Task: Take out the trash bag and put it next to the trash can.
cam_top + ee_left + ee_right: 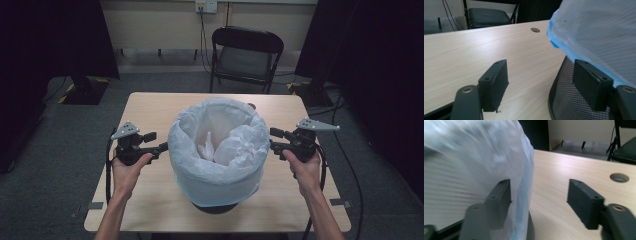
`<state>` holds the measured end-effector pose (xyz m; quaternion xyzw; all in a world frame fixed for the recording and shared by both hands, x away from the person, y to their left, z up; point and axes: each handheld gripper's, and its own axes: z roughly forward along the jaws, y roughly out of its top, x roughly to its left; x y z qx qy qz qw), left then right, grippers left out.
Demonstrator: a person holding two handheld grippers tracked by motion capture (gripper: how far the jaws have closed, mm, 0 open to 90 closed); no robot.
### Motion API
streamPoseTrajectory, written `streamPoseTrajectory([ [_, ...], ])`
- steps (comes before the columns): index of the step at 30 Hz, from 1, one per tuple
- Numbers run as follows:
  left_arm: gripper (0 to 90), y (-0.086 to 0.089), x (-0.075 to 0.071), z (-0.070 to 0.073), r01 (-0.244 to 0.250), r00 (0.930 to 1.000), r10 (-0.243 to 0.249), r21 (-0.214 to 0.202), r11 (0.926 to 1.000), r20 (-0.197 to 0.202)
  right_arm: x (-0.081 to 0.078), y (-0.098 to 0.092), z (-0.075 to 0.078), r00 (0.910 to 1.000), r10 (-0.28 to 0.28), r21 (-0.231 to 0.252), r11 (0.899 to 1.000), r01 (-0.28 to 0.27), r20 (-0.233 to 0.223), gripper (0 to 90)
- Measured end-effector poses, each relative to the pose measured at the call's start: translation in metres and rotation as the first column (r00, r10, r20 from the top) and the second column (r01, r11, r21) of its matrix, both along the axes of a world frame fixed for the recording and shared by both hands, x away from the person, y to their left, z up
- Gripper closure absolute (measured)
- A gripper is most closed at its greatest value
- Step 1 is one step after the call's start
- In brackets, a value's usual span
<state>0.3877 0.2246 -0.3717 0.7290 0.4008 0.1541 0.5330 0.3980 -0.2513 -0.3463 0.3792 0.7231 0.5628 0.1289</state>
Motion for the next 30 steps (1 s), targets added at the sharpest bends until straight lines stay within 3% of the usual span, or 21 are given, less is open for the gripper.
streamPoseTrajectory([
  [5, 30.6, 0.001, -0.010, 0.024, 0.007, 0.9989, -0.006, -0.023, 0.9997, 0.047, -0.003, -0.006, 0.023, 0.9995, 0.025, 0.027, 0.999, -0.026, 0.018, 45.5],
  [9, 31.2, 0.005, -0.018, 0.041, 0.007, 0.9966, -0.003, -0.045, 0.9990, 0.083, -0.005, -0.010, 0.040, 0.9997, 0.010, 0.014, 1.000, -0.011, 0.024, 47.4],
  [13, 32.6, 0.013, -0.022, 0.053, 0.020, 0.9953, -0.012, -0.081, 0.9965, 0.096, -0.006, -0.014, 0.056, 0.9992, -0.017, 0.007, 1.000, 0.017, 0.036, 46.7],
  [14, 33.4, 0.013, -0.023, 0.056, 0.035, 0.9950, -0.025, -0.102, 0.9942, 0.097, -0.008, -0.014, 0.060, 0.9991, -0.010, 0.014, 1.000, 0.009, 0.042, 45.9],
  [17, 35.6, 0.011, -0.029, 0.064, 0.044, 0.9921, -0.031, -0.105, 0.9935, 0.121, -0.013, -0.010, 0.070, 0.9977, 0.021, 0.037, 0.999, -0.023, 0.064, 42.7],
  [20, 35.6, 0.006, -0.034, 0.073, 0.117, 0.9855, -0.097, -0.149, 0.9818, 0.140, -0.021, -0.002, 0.079, 0.9962, 0.036, 0.025, 0.999, -0.038, 0.079, 38.2],
  [22, 35.4, 0.000, -0.038, 0.080, 0.140, 0.9806, -0.117, -0.147, 0.9791, 0.157, -0.025, 0.002, 0.084, 0.9947, 0.044, 0.032, 0.998, -0.047, 0.093, 35.8],
  [24, 33.6, -0.004, -0.039, 0.084, 0.195, 0.9734, -0.167, -0.189, 0.9623, 0.157, -0.029, 0.008, 0.088, 0.9928, 0.073, 0.032, 0.997, -0.076, 0.095, 32.4],
  [27, 31.7, -0.013, -0.040, 0.088, 0.161, 0.9769, -0.140, -0.126, 0.9789, 0.161, -0.037, 0.017, 0.088, 0.9900, 0.106, 0.011, 0.994, -0.107, 0.093, 31.1],
  [30, 28.8, -0.022, -0.036, 0.083, 0.173, 0.9775, -0.155, -0.125, 0.9769, 0.142, -0.044, 0.025, 0.083, 0.9888, 0.123, -0.012, 0.992, -0.122, 0.084, 31.1],
])
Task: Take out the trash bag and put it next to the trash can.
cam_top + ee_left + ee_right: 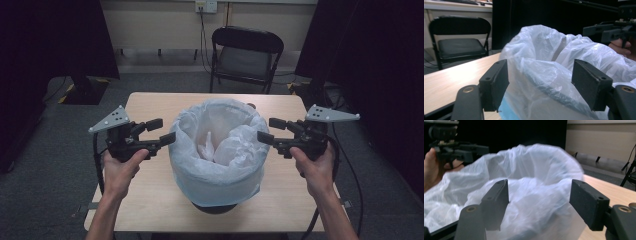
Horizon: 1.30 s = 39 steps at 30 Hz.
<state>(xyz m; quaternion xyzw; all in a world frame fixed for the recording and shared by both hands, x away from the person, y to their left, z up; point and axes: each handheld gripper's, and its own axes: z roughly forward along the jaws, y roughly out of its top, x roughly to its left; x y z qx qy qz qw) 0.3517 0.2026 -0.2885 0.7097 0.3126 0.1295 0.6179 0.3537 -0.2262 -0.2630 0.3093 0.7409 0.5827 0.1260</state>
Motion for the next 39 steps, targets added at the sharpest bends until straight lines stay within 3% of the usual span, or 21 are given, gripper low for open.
streamPoseTrajectory([
  [3, 26.8, -0.010, 0.008, -0.007, 0.005, 0.9997, -0.005, 0.010, 0.9999, -0.024, -0.001, 0.008, -0.008, 0.9996, -0.002, -0.024, 1.000, 0.001, -0.029, 29.6],
  [6, 27.5, -0.020, 0.013, -0.009, -0.007, 0.9994, 0.009, 0.054, 0.9985, -0.033, 0.001, 0.014, -0.012, 0.9992, -0.037, -0.085, 0.996, 0.036, -0.018, 33.2],
  [8, 33.5, -0.024, 0.014, -0.008, -0.001, 0.9995, 0.003, 0.069, 0.9976, -0.031, 0.004, 0.015, -0.014, 0.9978, -0.067, -0.120, 0.991, 0.066, -0.001, 44.0],
  [12, 47.8, -0.025, 0.014, -0.005, -0.051, 0.9985, 0.053, 0.085, 0.9951, -0.013, 0.008, 0.011, -0.012, 0.9955, -0.093, -0.131, 0.987, 0.094, 0.020, 63.4],
  [17, 63.3, -0.017, 0.014, -0.002, -0.078, 0.9970, 0.077, 0.054, 0.9955, 0.007, 0.010, 0.009, -0.005, 0.9906, -0.126, -0.131, 0.982, 0.132, 0.053, 81.8],
  [19, 71.8, -0.014, 0.014, 0.000, -0.086, 0.9962, 0.086, 0.051, 0.9950, 0.016, 0.011, 0.008, -0.002, 0.9944, -0.096, -0.098, 0.990, 0.100, 0.042, 88.1],
  [21, 77.5, -0.013, 0.013, 0.003, -0.089, 0.9956, 0.088, 0.051, 0.9947, 0.032, 0.011, 0.012, -0.001, 0.9957, -0.082, -0.100, 0.991, 0.086, 0.044, 89.3],
  [24, 88.6, -0.011, 0.011, 0.009, -0.059, 0.9975, 0.058, 0.024, 0.9980, 0.040, 0.015, 0.019, 0.001, 0.9984, -0.048, -0.079, 0.996, 0.050, 0.032, 90.0],
  [29, 89.8, -0.020, 0.003, 0.028, -0.011, 0.9964, 0.011, 0.008, 0.9999, 0.084, 0.017, 0.029, 0.013, 0.9996, 0.004, -0.009, 1.000, -0.004, 0.030, 90.0],
  [32, 89.8, -0.028, -0.001, 0.046, 0.061, 0.9933, -0.057, -0.039, 0.9973, 0.100, 0.016, 0.037, 0.029, 0.9980, 0.033, 0.022, 0.999, -0.035, 0.054, 90.0],
  [35, 89.8, -0.038, -0.003, 0.067, 0.082, 0.9874, -0.075, -0.043, 0.9957, 0.139, 0.015, 0.044, 0.051, 0.9945, 0.062, 0.067, 0.995, -0.068, 0.085, 90.0],
  [39, 89.8, -0.054, -0.008, 0.090, 0.139, 0.9759, -0.127, -0.056, 0.9887, 0.177, 0.012, 0.053, 0.076, 0.9876, 0.082, 0.082, 0.992, -0.094, 0.134, 90.0],
])
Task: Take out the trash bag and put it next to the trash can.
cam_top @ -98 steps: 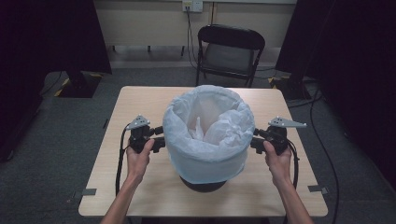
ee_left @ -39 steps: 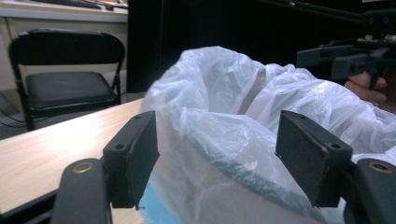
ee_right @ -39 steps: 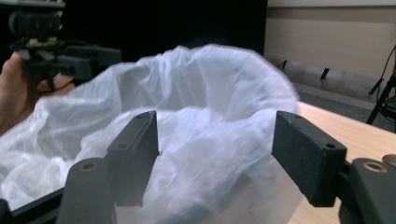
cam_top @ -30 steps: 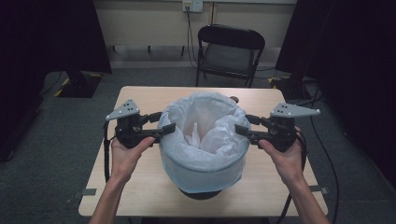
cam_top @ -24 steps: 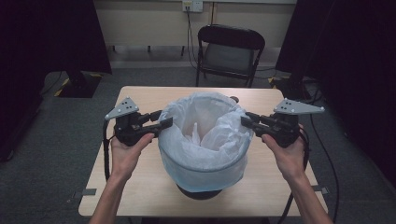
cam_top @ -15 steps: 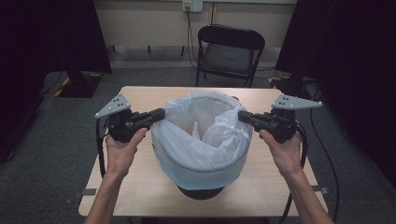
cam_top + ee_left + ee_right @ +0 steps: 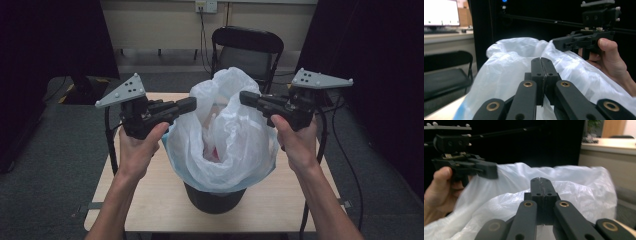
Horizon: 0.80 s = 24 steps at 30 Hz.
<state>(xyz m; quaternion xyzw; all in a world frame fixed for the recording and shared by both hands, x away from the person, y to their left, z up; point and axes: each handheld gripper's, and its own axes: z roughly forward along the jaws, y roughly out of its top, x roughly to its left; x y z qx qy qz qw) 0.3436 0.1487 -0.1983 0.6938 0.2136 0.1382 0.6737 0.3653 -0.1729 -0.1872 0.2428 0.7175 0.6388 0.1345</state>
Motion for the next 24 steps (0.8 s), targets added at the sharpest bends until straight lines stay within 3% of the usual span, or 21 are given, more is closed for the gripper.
streamPoseTrajectory([
  [3, 89.8, -0.011, -0.003, 0.002, 0.026, 0.9997, -0.026, 0.002, 0.9997, 0.005, -0.006, 0.010, 0.005, 0.9990, 0.043, -0.013, 0.999, -0.043, 0.013, 90.0],
  [10, 89.8, -0.028, 0.003, -0.013, 0.054, 0.9982, -0.053, 0.002, 0.9986, -0.026, -0.008, 0.030, -0.021, 0.9832, 0.172, -0.031, 0.984, -0.174, -0.062, 87.9],
  [12, 89.9, -0.029, 0.003, -0.013, 0.046, 0.9987, -0.046, 0.002, 0.9989, -0.023, -0.007, 0.034, -0.024, 0.9824, 0.173, -0.046, 0.983, -0.177, -0.070, 79.5],
  [13, 89.9, -0.029, 0.004, -0.013, 0.065, 0.9974, -0.065, -0.010, 0.9978, -0.031, -0.007, 0.035, -0.025, 0.9826, 0.169, -0.043, 0.984, -0.172, -0.078, 72.2],
  [15, 89.9, -0.030, 0.003, -0.012, 0.050, 0.9984, -0.050, -0.013, 0.9987, -0.027, -0.005, 0.037, -0.026, 0.9831, 0.160, -0.046, 0.985, -0.164, -0.089, 58.7],
  [20, 89.9, -0.036, 0.005, -0.012, 0.072, 0.9969, -0.072, -0.007, 0.9974, -0.033, -0.004, 0.047, -0.029, 0.9775, 0.168, -0.058, 0.983, -0.176, -0.128, 46.3],
  [22, 89.9, -0.039, 0.005, -0.012, 0.091, 0.9950, -0.091, -0.017, 0.9957, -0.042, -0.003, 0.053, -0.030, 0.9746, 0.178, -0.074, 0.979, -0.189, -0.136, 51.4],
  [24, 89.9, -0.040, 0.006, -0.012, 0.104, 0.9938, -0.104, -0.014, 0.9945, -0.037, -0.003, 0.056, -0.030, 0.9756, 0.177, -0.095, 0.977, -0.190, -0.130, 68.4],
])
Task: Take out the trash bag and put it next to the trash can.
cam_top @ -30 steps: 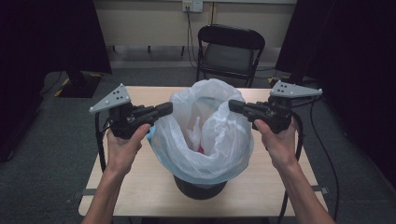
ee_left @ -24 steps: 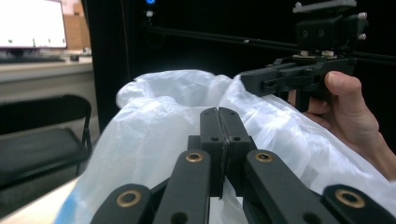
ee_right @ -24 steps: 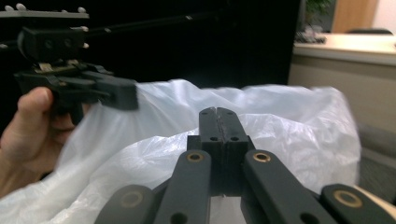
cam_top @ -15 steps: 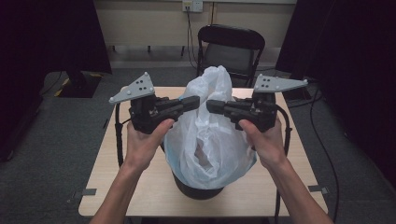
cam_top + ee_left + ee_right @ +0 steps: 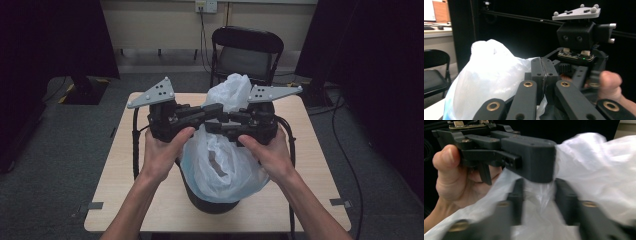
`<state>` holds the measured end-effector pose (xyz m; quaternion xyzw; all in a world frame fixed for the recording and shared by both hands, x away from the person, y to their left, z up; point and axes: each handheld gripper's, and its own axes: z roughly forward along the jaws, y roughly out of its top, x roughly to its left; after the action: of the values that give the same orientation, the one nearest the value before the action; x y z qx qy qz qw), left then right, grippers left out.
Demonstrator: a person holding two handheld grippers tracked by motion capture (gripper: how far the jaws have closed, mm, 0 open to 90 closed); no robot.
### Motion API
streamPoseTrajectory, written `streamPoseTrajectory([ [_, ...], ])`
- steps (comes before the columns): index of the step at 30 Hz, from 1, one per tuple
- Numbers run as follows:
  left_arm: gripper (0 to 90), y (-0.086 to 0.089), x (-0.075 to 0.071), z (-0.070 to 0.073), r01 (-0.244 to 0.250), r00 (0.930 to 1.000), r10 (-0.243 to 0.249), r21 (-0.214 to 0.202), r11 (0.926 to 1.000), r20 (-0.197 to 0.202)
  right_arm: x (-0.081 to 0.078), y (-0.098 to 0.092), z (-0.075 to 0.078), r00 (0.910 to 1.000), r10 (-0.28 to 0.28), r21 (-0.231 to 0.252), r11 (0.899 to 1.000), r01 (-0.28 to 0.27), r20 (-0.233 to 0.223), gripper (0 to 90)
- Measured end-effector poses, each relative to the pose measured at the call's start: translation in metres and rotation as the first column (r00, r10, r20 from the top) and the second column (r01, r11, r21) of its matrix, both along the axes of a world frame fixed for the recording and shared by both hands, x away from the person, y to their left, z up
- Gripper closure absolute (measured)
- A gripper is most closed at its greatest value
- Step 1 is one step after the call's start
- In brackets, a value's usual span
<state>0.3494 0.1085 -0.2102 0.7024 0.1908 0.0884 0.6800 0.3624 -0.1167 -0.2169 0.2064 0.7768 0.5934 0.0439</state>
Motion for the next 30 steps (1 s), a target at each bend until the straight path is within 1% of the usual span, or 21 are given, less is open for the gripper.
streamPoseTrajectory([
  [1, 89.7, 0.000, 0.000, 0.000, 0.004, 1.0000, -0.004, 0.001, 1.0000, 0.004, 0.001, 0.000, 0.000, 1.0000, 0.004, 0.006, 1.000, -0.004, 0.000, 77.9],
  [2, 86.7, 0.001, 0.000, 0.000, 0.014, 0.9999, -0.014, -0.010, 0.9999, 0.006, 0.001, 0.000, 0.001, 0.9999, 0.010, 0.010, 1.000, -0.010, 0.004, 84.6],
  [3, 79.1, 0.004, 0.000, 0.001, 0.014, 0.9999, -0.013, -0.019, 0.9997, 0.008, 0.001, -0.001, 0.002, 0.9999, 0.008, 0.017, 1.000, -0.008, 0.010, 88.5],
  [5, 59.7, 0.011, -0.002, 0.003, -0.023, 0.9996, 0.024, -0.034, 0.9992, 0.016, 0.002, -0.005, 0.004, 0.9998, -0.003, 0.034, 0.999, 0.003, 0.022, 90.0],
  [7, 40.8, 0.019, -0.005, 0.004, -0.066, 0.9973, 0.067, -0.043, 0.9969, 0.030, 0.003, -0.012, 0.009, 0.9992, -0.025, 0.060, 0.998, 0.023, 0.032, 90.0],
  [8, 34.8, 0.023, -0.006, 0.004, -0.079, 0.9960, 0.080, -0.044, 0.9959, 0.038, 0.004, -0.016, 0.012, 0.9987, -0.037, 0.074, 0.997, 0.034, 0.036, 90.0],
  [10, 26.1, 0.027, -0.006, 0.003, -0.079, 0.9955, 0.081, -0.038, 0.9961, 0.048, 0.005, -0.022, 0.020, 0.9974, -0.055, 0.095, 0.994, 0.051, 0.045, 90.0],
  [11, 21.3, 0.026, -0.006, 0.002, -0.078, 0.9958, 0.080, -0.037, 0.9962, 0.044, 0.005, -0.024, 0.025, 0.9965, -0.064, 0.096, 0.994, 0.059, 0.055, 90.0],
  [12, 17.3, 0.024, -0.005, 0.001, -0.070, 0.9962, 0.071, -0.025, 0.9973, 0.050, 0.004, -0.024, 0.029, 0.9961, -0.064, 0.099, 0.993, 0.058, 0.061, 90.0],
  [13, 15.3, 0.021, -0.004, -0.001, -0.058, 0.9969, 0.059, -0.019, 0.9981, 0.052, 0.003, -0.023, 0.034, 0.9952, -0.068, 0.101, 0.993, 0.060, 0.071, 90.0],
  [15, 15.2, 0.011, -0.001, -0.004, -0.043, 0.9977, 0.043, -0.003, 0.9991, 0.052, 0.001, -0.019, 0.042, 0.9941, -0.066, 0.102, 0.993, 0.057, 0.086, 90.0],
  [16, 15.2, 0.006, 0.001, -0.006, -0.046, 0.9977, 0.046, 0.004, 0.9989, 0.049, 0.000, -0.016, 0.045, 0.9941, -0.061, 0.107, 0.993, 0.051, 0.090, 90.0],
  [20, 15.8, -0.012, 0.008, -0.011, -0.051, 0.9984, 0.050, 0.060, 0.9969, 0.026, -0.006, -0.009, 0.055, 0.9942, -0.029, 0.122, 0.992, 0.017, 0.104, 90.0],
  [22, 20.8, -0.017, 0.009, -0.014, -0.047, 0.9987, 0.045, 0.083, 0.9954, 0.024, -0.010, -0.008, 0.060, 0.9940, -0.014, 0.137, 0.991, -0.001, 0.109, 90.0],
  [23, 25.9, -0.018, 0.009, -0.015, -0.045, 0.9988, 0.044, 0.086, 0.9952, 0.023, -0.012, -0.008, 0.062, 0.9934, -0.012, 0.138, 0.990, -0.004, 0.114, 90.0],
  [24, 35.2, -0.018, 0.008, -0.016, -0.046, 0.9986, 0.044, 0.086, 0.9953, 0.031, -0.015, -0.008, 0.063, 0.9926, -0.010, 0.138, 0.990, -0.007, 0.121, 90.0],
  [25, 48.5, -0.017, 0.007, -0.016, -0.041, 0.9987, 0.038, 0.090, 0.9951, 0.034, -0.016, -0.009, 0.064, 0.9922, -0.012, 0.138, 0.990, -0.005, 0.124, 90.0],
  [27, 70.2, -0.014, 0.005, -0.016, -0.045, 0.9978, 0.040, 0.089, 0.9950, 0.053, -0.018, -0.012, 0.062, 0.9917, -0.013, 0.141, 0.990, -0.005, 0.128, 90.0],
  [28, 78.9, -0.013, 0.005, -0.015, -0.038, 0.9981, 0.033, 0.088, 0.9954, 0.052, -0.018, -0.014, 0.062, 0.9919, -0.014, 0.142, 0.990, -0.005, 0.127, 85.7],
  [29, 85.0, -0.011, 0.005, -0.015, -0.037, 0.9982, 0.033, 0.081, 0.9961, 0.050, -0.018, -0.015, 0.061, 0.9918, -0.017, 0.137, 0.991, -0.001, 0.127, 73.0],
  [30, 88.0, -0.009, 0.005, -0.014, -0.041, 0.9982, 0.038, 0.073, 0.9965, 0.047, -0.017, -0.017, 0.060, 0.9917, -0.037, 0.126, 0.992, 0.021, 0.123, 59.8],
])
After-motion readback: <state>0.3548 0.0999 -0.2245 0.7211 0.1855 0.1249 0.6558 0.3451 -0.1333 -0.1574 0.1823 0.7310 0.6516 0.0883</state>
